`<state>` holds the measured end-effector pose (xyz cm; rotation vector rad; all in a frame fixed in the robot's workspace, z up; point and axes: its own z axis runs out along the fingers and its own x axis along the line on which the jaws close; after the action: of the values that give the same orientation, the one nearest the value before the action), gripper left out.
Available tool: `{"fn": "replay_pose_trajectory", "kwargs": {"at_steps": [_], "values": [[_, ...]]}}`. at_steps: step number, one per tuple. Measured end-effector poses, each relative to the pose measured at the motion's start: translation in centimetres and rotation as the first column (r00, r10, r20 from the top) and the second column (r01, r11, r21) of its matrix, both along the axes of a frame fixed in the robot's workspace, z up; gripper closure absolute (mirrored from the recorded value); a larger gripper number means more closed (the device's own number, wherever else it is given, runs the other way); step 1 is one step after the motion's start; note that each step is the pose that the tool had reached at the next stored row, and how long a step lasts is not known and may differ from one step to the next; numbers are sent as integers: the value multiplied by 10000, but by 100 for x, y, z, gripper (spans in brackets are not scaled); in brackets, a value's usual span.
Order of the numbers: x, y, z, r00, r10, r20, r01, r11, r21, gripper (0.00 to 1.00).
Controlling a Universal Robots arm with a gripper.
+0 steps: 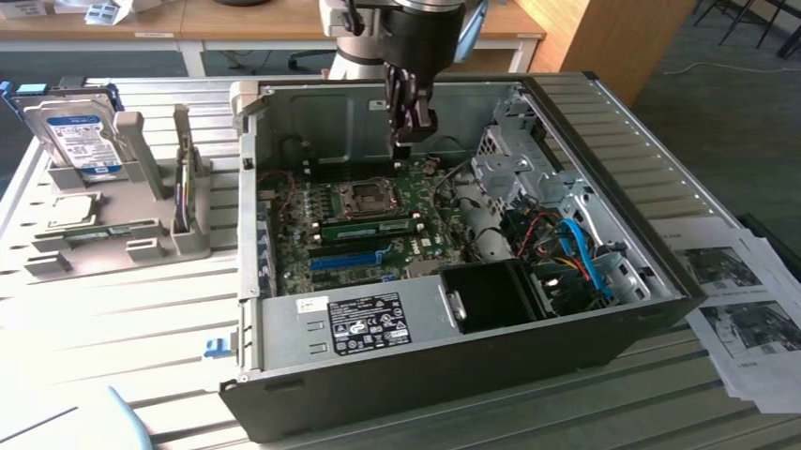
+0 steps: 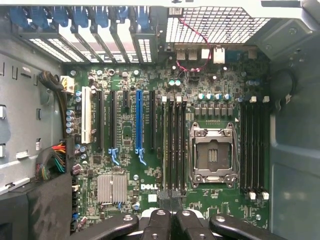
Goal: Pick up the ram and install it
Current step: 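Press down the ram until it locks into place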
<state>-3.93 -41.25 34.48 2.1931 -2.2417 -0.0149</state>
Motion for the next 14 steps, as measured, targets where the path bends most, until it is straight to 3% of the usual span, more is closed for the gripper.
{"fn": "replay_pose_trajectory", "kwargs": {"at_steps": [14], "values": [[223,0,0,10000,0,-7,0,10000,2,91]]}}
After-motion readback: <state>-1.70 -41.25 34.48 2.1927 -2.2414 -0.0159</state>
